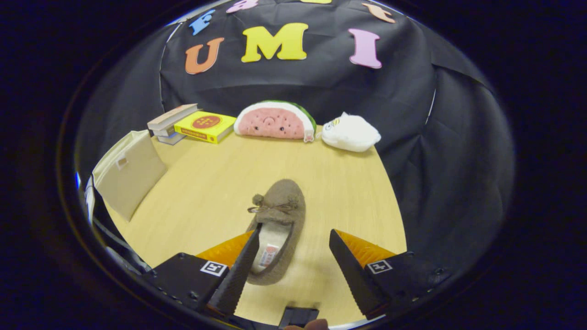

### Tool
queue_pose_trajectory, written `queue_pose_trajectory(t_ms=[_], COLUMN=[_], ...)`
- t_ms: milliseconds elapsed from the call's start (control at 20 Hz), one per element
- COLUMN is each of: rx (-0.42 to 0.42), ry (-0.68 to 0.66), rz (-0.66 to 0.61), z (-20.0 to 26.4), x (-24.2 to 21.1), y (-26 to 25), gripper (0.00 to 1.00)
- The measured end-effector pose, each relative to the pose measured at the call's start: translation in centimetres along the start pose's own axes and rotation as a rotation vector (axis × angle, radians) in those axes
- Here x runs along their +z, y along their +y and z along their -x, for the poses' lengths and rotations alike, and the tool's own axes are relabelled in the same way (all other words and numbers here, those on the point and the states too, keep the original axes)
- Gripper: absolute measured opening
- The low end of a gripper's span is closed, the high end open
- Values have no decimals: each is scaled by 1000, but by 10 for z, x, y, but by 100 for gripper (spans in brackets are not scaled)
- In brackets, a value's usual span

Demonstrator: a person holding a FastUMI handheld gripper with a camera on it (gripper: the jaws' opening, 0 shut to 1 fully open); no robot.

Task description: Open the storage box then place both shoes into the box .Put the left shoe in first, then the right shoe, with the right side of both shoes facing outward in a uniform manner.

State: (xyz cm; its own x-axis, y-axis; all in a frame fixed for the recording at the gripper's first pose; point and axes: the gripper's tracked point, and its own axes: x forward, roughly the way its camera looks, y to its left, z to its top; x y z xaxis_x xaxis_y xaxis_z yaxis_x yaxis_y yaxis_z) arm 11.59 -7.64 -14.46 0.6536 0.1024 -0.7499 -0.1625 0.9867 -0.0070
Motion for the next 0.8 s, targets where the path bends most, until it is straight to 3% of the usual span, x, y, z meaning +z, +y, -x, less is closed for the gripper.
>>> queue_pose_trajectory(t_ms=[450,600,650,700,750,800], rx=[66,76,63,59,52,-9], ry=[120,139,145,146,153,151], rz=[-112,-134,-143,-153,-148,-149], z=[-48,-62,-65,-66,-68,-61], x=[-22,-26,-27,-26,-30,-28], y=[8,20,18,18,18,5], gripper=[96,64,65,47,43,42])
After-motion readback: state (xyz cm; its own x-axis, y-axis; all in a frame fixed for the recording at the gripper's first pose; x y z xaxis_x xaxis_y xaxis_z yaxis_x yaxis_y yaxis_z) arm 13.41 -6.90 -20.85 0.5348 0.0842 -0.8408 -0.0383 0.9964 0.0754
